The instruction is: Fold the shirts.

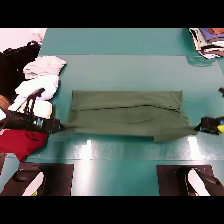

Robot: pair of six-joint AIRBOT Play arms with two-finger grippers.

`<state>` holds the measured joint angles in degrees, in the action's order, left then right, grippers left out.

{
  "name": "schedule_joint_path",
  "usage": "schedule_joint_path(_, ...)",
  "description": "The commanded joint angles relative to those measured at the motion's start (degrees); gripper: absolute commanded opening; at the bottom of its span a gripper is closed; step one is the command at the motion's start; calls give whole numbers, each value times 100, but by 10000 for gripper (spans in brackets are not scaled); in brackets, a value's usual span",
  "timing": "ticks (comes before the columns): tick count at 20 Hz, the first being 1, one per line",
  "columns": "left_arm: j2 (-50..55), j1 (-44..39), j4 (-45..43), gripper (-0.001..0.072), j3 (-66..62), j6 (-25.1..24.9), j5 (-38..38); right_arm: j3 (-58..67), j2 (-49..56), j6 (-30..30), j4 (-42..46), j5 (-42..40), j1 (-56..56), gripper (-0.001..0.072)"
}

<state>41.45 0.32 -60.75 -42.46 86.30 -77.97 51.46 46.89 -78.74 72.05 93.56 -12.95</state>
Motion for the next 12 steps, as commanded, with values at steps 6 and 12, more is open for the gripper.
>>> schedule_joint_path(6,2618,2,37,24,-1408,-586,1987,2190,2872,-26,-160,-1473,1257,18)
schedule_joint_path(12,4155,2,275,330,-2608,-723,2444,3742,4524,-173,-256,-1423,1209,194)
